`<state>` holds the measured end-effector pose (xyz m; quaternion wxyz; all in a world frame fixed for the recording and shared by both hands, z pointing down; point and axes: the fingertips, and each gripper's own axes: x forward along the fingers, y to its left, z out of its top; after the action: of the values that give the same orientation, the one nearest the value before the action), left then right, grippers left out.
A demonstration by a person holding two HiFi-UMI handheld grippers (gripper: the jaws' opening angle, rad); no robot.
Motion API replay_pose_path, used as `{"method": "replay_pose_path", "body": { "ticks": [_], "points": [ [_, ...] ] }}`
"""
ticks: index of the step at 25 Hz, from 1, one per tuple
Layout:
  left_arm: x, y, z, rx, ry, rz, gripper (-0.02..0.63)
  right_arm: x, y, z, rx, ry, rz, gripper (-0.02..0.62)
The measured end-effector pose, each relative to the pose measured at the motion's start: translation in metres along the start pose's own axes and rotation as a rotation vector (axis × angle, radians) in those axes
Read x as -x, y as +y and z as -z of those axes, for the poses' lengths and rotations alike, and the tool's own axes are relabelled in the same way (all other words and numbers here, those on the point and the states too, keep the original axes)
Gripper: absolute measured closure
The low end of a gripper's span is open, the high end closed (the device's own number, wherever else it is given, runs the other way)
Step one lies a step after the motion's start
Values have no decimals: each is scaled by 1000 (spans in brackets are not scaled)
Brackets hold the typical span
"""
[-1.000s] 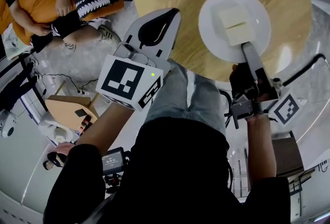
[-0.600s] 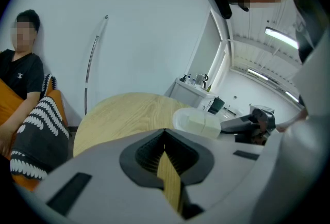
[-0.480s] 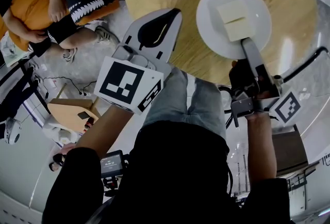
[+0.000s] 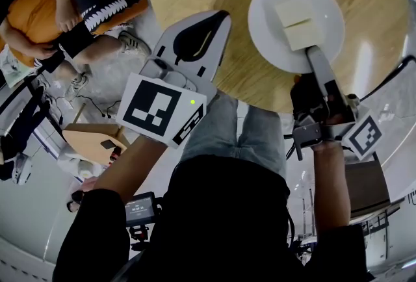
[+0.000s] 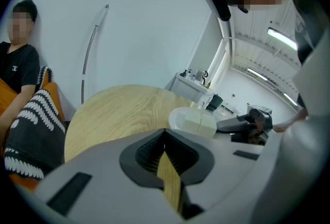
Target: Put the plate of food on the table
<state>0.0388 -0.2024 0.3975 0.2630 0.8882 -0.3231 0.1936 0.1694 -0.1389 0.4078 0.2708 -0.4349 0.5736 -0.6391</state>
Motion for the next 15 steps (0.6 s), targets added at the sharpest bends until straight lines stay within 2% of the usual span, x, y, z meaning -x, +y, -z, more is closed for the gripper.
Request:
{"method": "replay_pose_path", "body": {
  "ticks": [15],
  "points": [
    [-5,-1,-5,20,23,20,600,0,2,-1,-35,-10,28,569]
  ]
}}
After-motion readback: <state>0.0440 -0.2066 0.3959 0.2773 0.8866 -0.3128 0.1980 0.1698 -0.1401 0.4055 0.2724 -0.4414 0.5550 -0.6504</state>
